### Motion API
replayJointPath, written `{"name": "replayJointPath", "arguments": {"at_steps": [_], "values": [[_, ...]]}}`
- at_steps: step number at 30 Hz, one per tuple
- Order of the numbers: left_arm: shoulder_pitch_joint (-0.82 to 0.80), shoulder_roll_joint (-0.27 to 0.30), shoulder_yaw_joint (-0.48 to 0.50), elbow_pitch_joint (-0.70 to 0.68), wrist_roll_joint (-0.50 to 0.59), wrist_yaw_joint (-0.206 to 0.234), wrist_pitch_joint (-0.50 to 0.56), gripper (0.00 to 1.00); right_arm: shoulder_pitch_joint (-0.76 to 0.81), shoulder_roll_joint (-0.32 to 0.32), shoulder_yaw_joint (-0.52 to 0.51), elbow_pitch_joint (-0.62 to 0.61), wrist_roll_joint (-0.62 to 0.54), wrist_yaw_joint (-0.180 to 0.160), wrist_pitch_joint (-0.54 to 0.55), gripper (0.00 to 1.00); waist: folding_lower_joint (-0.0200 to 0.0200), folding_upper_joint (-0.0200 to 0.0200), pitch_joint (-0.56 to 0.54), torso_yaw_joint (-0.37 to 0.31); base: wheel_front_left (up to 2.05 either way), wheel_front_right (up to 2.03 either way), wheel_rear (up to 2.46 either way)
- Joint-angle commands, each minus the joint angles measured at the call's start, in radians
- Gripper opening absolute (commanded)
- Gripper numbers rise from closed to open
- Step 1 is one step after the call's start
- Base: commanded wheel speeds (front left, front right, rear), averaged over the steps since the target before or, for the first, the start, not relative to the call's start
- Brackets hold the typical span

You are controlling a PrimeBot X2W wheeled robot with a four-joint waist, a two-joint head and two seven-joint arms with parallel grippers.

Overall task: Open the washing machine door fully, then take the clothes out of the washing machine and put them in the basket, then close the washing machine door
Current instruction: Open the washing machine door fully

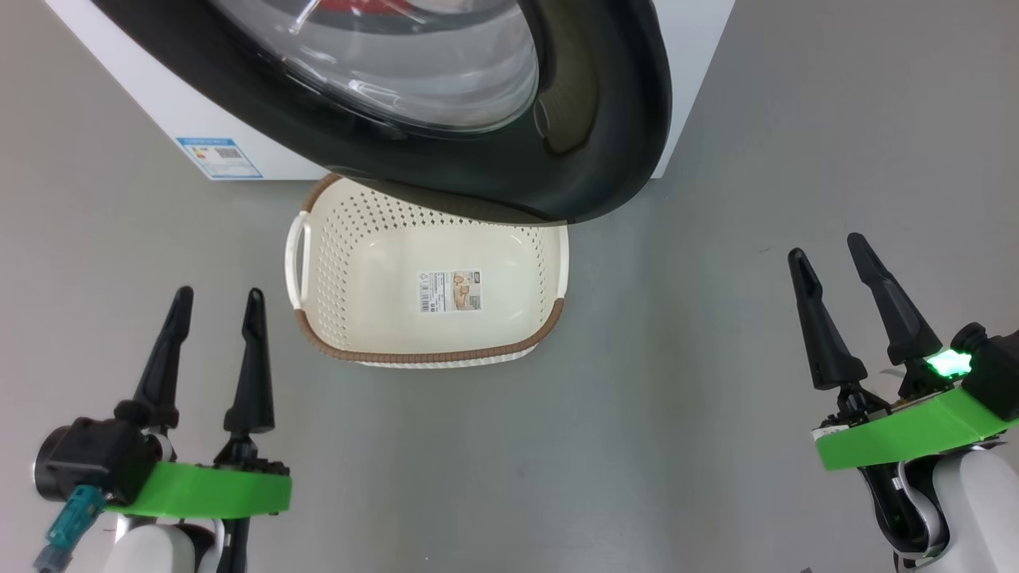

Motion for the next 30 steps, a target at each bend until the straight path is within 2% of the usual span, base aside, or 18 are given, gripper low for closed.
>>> {"name": "replayJointPath", "arguments": {"at_steps": [1,23,24,25,27,30], "values": [[-0.01,0.021,0.032,-0.026,0.01,-0.003,-0.008,1.0,0.009,-0.004,0.012,-0.019,-0.004,0.002,-0.005,1.0,0.0,0.0,-0.001,0.001,0.0,0.0,0.0],[-0.005,0.022,0.022,-0.014,0.005,-0.003,-0.008,1.0,-0.01,-0.011,0.005,0.001,0.008,0.002,-0.005,1.0,0.0,0.0,-0.006,0.005,0.0,0.0,0.0],[-0.005,0.022,0.021,-0.014,0.005,-0.003,-0.008,1.0,-0.013,-0.01,0.006,0.005,0.012,0.002,-0.005,0.97,0.0,0.0,-0.005,0.005,0.0,0.0,0.0],[-0.006,0.022,0.021,-0.014,0.005,-0.003,-0.008,1.0,-0.018,-0.01,0.007,0.009,0.017,0.002,-0.005,0.85,0.0,0.0,-0.003,0.005,0.0,0.0,0.0],[-0.008,0.021,0.021,-0.014,0.005,-0.003,-0.008,1.0,-0.034,-0.007,0.006,0.019,0.034,0.002,-0.005,0.49,0.0,0.0,0.001,0.005,0.0,0.0,0.0],[-0.012,0.022,0.02,-0.015,0.004,-0.003,-0.008,1.0,-0.067,-0.005,0.011,0.036,0.055,0.002,-0.005,0.31,0.0,0.0,0.009,0.007,0.0,0.0,0.0]]}}
